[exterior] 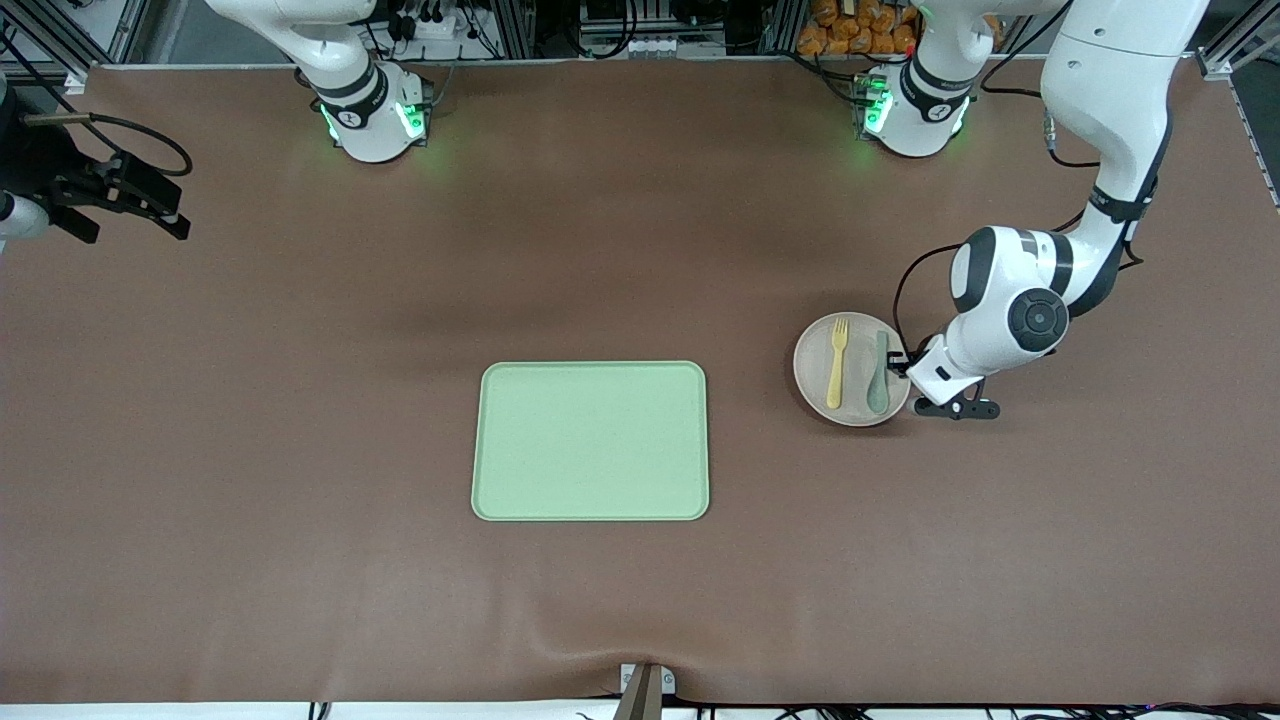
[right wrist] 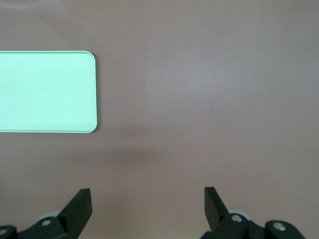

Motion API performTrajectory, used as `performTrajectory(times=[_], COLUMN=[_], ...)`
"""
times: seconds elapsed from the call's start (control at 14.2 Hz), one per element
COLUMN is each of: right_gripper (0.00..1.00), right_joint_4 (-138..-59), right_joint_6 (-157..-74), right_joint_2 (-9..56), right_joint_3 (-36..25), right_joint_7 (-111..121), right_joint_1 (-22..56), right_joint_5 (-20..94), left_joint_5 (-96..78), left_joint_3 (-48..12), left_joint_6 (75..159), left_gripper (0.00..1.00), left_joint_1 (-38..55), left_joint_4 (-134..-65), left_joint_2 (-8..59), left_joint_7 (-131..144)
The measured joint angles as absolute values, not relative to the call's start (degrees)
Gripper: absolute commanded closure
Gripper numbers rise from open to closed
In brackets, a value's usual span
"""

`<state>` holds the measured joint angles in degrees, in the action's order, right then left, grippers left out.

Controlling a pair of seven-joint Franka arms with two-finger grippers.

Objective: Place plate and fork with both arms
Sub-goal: 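Close the left gripper on the white plate's rim, then slide the white plate with the left gripper onto the green tray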

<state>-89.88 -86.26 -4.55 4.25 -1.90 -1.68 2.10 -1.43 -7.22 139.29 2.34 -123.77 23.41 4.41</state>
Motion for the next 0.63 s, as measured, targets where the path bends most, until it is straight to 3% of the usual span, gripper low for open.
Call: performTrajectory(times=[0.63], right_gripper=[0.00], right_joint_4=[-89.9], right_joint_6=[-86.3], right_joint_2=[-4.5], right_joint_3=[4.2], right_joint_7=[-1.9], right_joint_1=[-1.7], right_joint_5=[2.1], left_joint_5=[-5.2], left_joint_3=[-7.2], left_joint_6=[133.1], left_gripper=[1.00], left_joint_1=[2.0], left_joint_4=[-115.9], left_joint_2=[23.3], left_joint_7=[4.4])
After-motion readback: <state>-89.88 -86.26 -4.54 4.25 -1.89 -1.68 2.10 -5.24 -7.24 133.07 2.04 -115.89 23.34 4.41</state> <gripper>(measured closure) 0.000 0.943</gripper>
